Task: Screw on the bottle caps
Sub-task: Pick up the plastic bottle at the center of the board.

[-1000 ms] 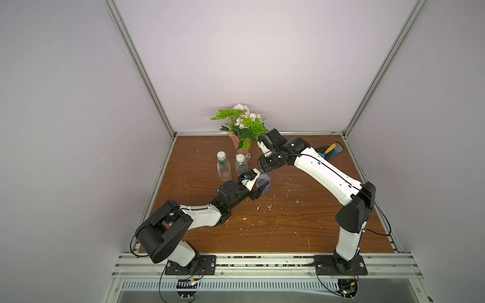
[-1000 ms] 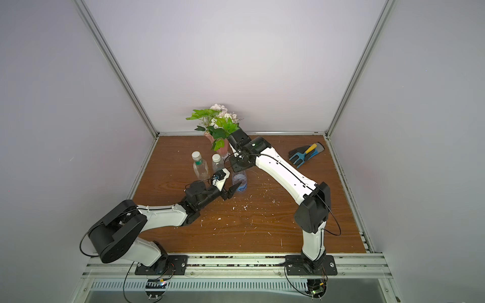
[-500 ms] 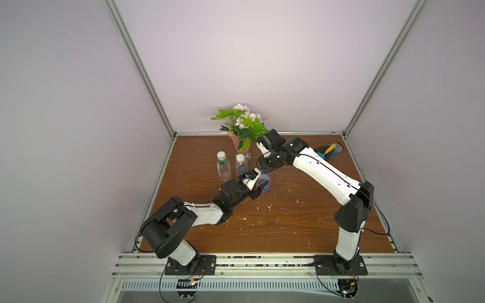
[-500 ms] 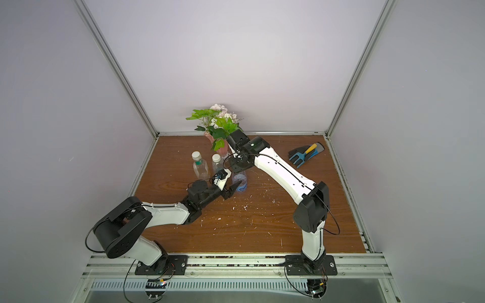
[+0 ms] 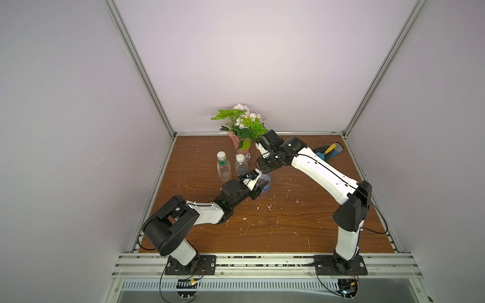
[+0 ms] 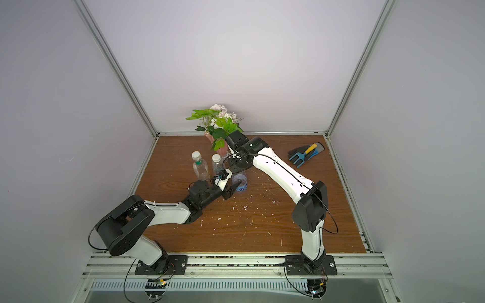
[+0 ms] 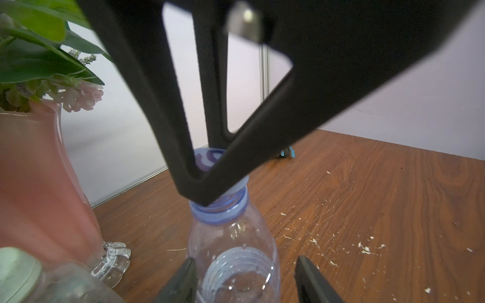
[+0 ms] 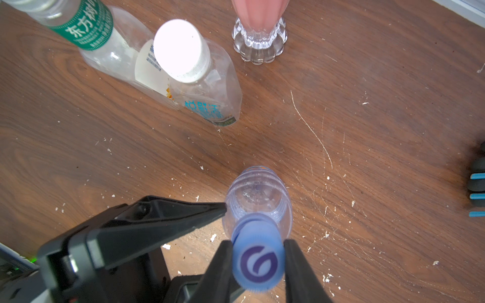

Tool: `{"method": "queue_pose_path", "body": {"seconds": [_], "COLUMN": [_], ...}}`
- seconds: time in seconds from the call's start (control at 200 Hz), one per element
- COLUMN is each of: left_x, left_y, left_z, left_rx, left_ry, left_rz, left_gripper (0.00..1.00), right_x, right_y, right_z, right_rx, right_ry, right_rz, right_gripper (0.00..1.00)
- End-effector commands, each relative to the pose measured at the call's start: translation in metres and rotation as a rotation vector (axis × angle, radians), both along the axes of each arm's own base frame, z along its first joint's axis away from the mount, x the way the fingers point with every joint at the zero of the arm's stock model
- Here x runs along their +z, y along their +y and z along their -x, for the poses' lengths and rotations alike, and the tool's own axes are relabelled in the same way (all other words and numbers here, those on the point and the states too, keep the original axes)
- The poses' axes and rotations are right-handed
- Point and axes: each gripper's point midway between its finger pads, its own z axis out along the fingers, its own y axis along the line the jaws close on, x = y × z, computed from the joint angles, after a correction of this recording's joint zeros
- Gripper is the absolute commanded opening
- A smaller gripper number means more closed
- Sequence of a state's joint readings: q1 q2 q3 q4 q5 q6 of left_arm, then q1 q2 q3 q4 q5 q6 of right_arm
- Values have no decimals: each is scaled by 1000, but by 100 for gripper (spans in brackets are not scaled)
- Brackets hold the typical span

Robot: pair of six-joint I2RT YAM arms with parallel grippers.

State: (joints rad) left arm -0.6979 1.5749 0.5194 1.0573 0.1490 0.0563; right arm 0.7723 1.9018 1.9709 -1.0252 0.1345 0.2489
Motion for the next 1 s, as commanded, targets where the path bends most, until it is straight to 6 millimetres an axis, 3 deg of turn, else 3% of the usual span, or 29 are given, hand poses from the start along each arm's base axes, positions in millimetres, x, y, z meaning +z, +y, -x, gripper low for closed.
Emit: {"method": "queue_pose_path", "body": {"seconds": [0.0,0.996], "left_x": [13,4], "left_y": [1,-3], "left_z": [-10,-11], "left_rx": [16,8], "left_ry": [-37,-14], "left_rz": [24,16], "left_gripper": [59,58], "right_x": [3,1], "right_y": [-3,4], "right_z": [3,4], "right_rx": [9,24], "right_ry": [-3,20], "right_rz": [32,9], "right_gripper": [28,39]}}
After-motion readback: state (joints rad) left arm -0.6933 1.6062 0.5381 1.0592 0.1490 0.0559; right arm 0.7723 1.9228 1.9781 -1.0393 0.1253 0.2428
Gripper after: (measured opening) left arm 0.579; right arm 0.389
